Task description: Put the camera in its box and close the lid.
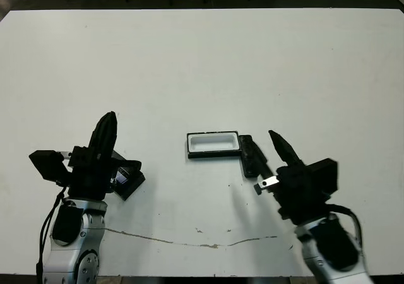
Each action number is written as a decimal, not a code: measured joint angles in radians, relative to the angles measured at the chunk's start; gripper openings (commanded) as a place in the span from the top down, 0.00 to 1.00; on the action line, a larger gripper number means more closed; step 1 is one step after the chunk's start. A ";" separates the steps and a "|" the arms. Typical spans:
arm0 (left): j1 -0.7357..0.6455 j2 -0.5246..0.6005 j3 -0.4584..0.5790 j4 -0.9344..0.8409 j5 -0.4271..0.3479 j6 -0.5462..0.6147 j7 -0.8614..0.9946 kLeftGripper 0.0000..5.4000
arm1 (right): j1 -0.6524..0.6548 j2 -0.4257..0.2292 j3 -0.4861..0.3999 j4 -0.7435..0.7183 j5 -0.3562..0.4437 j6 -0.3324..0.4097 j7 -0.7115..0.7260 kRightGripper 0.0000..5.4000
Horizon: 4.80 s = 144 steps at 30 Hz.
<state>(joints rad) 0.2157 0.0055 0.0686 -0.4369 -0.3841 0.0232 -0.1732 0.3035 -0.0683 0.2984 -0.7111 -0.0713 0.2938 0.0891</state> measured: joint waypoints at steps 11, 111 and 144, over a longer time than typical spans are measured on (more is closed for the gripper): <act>0.013 -0.005 0.004 0.002 -0.002 -0.003 -0.005 1.00 | 0.019 0.047 0.068 0.154 -0.019 -0.137 -0.113 0.19; 0.052 -0.006 -0.003 -0.061 -0.022 0.052 0.012 1.00 | 0.063 0.133 -0.006 0.074 -0.001 0.093 -0.164 0.90; 0.048 -0.007 -0.012 -0.052 -0.006 0.041 0.011 1.00 | -0.493 -0.348 -0.411 0.237 0.543 0.334 0.490 0.91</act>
<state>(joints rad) 0.2633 -0.0011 0.0563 -0.4889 -0.3899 0.0642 -0.1625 -0.1894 -0.4163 -0.1122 -0.4746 0.4719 0.6278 0.5793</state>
